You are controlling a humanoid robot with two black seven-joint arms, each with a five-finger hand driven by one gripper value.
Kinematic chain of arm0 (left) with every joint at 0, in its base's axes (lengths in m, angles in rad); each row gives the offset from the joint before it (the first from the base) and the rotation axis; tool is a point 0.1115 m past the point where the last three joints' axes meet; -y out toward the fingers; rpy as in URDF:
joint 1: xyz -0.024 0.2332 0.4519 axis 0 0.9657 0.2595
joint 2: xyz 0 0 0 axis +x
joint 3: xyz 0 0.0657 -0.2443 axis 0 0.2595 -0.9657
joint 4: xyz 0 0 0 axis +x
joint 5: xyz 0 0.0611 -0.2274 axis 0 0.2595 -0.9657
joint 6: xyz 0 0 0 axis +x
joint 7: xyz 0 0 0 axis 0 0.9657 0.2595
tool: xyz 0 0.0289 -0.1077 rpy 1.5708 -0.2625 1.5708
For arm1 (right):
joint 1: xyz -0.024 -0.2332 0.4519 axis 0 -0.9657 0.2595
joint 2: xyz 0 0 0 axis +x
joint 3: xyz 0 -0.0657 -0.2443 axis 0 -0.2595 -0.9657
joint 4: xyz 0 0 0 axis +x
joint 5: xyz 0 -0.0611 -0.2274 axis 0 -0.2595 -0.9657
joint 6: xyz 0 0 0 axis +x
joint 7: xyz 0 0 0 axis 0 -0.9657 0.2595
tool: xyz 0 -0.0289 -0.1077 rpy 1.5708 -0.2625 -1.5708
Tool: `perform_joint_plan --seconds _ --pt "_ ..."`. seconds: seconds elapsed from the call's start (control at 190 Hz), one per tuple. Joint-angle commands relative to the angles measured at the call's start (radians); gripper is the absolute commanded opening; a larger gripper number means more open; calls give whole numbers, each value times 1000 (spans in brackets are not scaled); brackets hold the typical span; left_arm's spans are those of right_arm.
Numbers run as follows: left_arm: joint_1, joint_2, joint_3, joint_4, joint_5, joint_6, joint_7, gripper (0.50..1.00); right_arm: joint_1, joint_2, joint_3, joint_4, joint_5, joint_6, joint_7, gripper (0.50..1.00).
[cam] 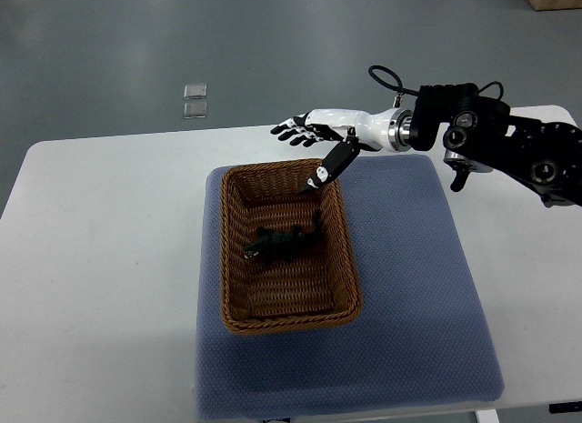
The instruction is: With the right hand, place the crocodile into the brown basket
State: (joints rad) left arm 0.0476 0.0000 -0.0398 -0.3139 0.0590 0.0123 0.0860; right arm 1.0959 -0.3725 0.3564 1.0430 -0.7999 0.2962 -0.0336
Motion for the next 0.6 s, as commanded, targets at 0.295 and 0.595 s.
perform_joint_plan --seconds 0.295,0.595 --pt "0 0 1 -1 1 0 0 1000 -300 53 653 -215 545 -3 86 924" --pt "0 0 3 -1 1 2 1 1000 -409 165 754 -268 742 -11 184 924"
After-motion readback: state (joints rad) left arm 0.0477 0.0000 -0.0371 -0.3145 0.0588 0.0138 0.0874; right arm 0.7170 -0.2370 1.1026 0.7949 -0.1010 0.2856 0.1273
